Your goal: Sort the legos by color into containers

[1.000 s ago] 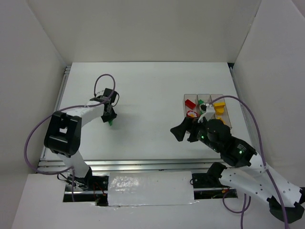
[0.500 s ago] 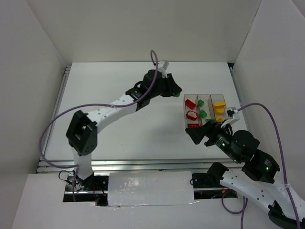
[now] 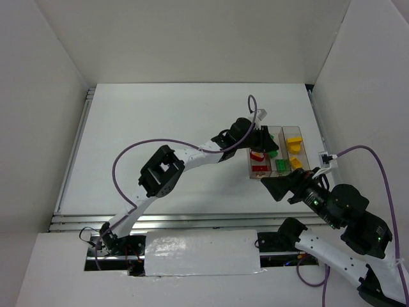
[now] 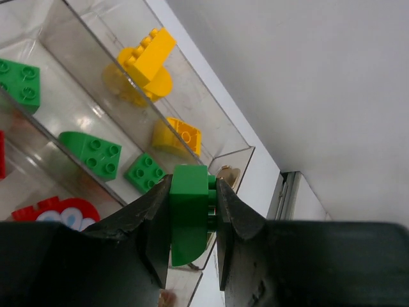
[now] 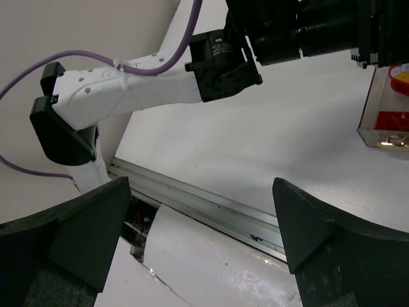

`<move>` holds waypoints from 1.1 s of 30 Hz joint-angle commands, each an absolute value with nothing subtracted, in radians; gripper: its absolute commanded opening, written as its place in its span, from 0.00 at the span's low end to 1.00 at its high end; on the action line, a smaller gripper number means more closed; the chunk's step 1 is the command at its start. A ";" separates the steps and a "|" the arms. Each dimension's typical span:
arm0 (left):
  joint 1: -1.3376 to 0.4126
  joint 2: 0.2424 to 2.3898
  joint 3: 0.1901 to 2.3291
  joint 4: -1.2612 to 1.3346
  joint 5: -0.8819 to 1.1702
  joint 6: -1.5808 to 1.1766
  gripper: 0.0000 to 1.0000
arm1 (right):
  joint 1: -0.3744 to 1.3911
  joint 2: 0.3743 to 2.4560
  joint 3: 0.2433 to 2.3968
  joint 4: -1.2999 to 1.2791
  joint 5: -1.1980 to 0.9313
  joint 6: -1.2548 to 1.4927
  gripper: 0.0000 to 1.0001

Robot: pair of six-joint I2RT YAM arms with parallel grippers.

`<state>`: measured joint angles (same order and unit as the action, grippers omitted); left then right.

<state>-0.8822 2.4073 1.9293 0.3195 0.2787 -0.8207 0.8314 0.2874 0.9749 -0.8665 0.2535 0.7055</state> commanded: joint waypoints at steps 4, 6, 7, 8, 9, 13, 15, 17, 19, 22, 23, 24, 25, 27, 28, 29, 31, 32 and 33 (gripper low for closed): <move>-0.879 2.474 2.044 0.442 0.324 -0.856 0.24 | 0.834 0.259 0.985 -0.910 0.264 0.693 1.00; -0.879 2.508 2.091 0.428 0.330 -0.857 0.35 | 0.836 0.259 0.983 -0.908 0.259 0.690 0.99; -0.879 2.514 2.095 0.428 0.331 -0.861 0.41 | 0.835 0.259 0.982 -0.907 0.258 0.687 1.00; -0.879 2.519 2.098 0.429 0.328 -0.864 0.49 | 0.836 0.259 0.982 -0.905 0.256 0.683 1.00; -0.879 2.517 2.098 0.433 0.325 -0.864 0.63 | 0.835 0.259 0.982 -0.904 0.255 0.680 0.99; -0.879 2.523 2.112 0.422 0.302 -0.858 0.81 | 0.836 0.268 0.988 -0.908 0.255 0.673 1.00; -0.879 2.522 2.123 0.405 0.296 -0.851 0.88 | 0.834 0.270 0.986 -0.907 0.253 0.672 1.00; -0.877 2.510 2.120 0.393 0.293 -0.841 0.98 | 0.838 0.268 0.983 -0.907 0.253 0.673 1.00; -0.876 2.456 2.074 0.396 0.288 -0.828 0.99 | 0.834 0.268 0.977 -0.902 0.261 0.670 1.00; -0.870 2.320 1.974 0.361 0.213 -0.763 0.99 | 0.834 0.282 0.982 -0.900 0.281 0.661 1.00; -0.868 2.287 1.967 0.323 0.189 -0.734 0.99 | 0.834 0.288 0.988 -0.903 0.288 0.652 1.00; -0.865 2.229 1.974 0.223 0.123 -0.709 0.99 | 0.836 0.294 1.000 -0.907 0.302 0.647 1.00; -0.861 2.208 1.985 0.165 0.089 -0.662 1.00 | 0.835 0.308 1.005 -0.910 0.319 0.643 1.00; -0.839 2.142 2.015 0.010 0.029 -0.620 0.99 | 0.836 0.322 1.015 -0.902 0.342 0.614 1.00; -0.827 2.120 2.017 -0.052 -0.042 -0.597 1.00 | 0.836 0.342 1.019 -0.902 0.356 0.606 1.00; -0.801 2.096 2.019 -0.107 -0.079 -0.591 0.99 | 0.835 0.351 1.022 -0.911 0.388 0.595 1.00; -0.769 2.010 2.007 -0.270 -0.199 -0.589 0.99 | 0.835 0.382 1.038 -0.922 0.425 0.588 1.00; -0.747 1.975 1.991 -0.323 -0.253 -0.592 1.00 | 0.834 0.388 1.043 -0.928 0.460 0.577 1.00; -0.738 1.897 1.947 -0.371 -0.308 -0.597 1.00 | 0.838 0.397 1.055 -0.936 0.484 0.575 1.00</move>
